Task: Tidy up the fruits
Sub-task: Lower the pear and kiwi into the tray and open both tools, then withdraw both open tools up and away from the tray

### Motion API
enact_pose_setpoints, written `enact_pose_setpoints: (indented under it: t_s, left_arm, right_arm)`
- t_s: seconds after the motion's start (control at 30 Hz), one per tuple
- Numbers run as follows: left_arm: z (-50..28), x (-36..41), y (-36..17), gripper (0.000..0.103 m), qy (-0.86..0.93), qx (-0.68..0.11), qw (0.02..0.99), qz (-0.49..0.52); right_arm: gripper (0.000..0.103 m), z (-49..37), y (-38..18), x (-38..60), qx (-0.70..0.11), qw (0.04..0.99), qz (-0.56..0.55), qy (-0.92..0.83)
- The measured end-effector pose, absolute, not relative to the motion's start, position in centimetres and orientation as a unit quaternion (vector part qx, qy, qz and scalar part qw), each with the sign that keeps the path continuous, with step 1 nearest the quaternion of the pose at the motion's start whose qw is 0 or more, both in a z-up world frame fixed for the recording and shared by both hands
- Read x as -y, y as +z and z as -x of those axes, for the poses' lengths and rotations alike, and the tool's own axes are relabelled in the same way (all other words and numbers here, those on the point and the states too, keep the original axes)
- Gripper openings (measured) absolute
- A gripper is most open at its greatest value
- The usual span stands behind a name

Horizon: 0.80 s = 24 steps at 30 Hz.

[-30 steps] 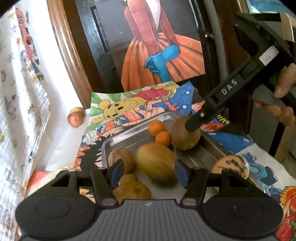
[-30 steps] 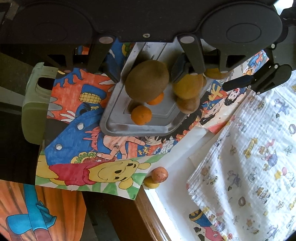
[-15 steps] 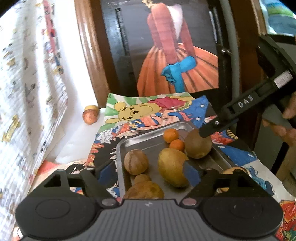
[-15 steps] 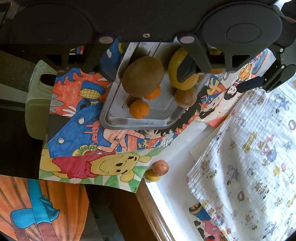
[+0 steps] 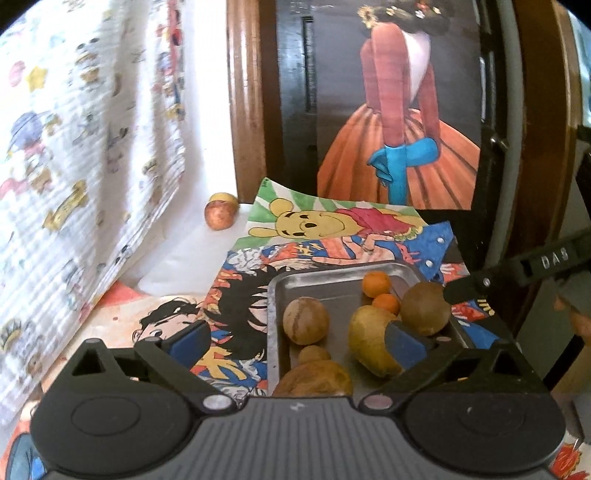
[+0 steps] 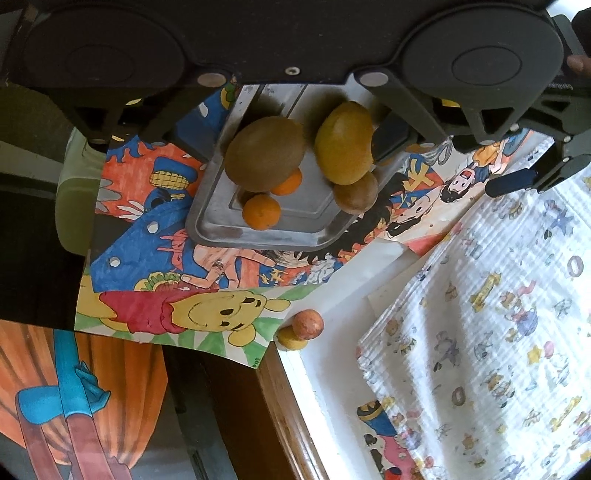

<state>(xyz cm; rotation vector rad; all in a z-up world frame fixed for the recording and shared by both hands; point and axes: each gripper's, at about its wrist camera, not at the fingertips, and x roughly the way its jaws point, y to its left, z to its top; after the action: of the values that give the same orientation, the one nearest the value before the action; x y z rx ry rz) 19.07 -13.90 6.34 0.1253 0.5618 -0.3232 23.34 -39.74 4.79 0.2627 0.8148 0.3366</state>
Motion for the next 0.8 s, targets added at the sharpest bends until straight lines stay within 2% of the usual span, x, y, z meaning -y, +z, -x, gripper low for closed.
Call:
enact_pose_setpoints:
  t_s: [0.37, 0.8]
  left_arm:
    - [-17.7, 11.4, 6.4, 0.102, -0.122, -0.283, 0.951, 0.003]
    - [-15.6, 8.3, 6.2, 0.102, -0.091, -0.288, 0.951, 0.066]
  right_arm:
    - [0.102, -20.5, 5.7, 38.2, -0.364, 0.912, -0.112, 0.15]
    - [0.102, -16.3, 7.1, 36.3, -0.329, 0.932, -0.1, 0.112]
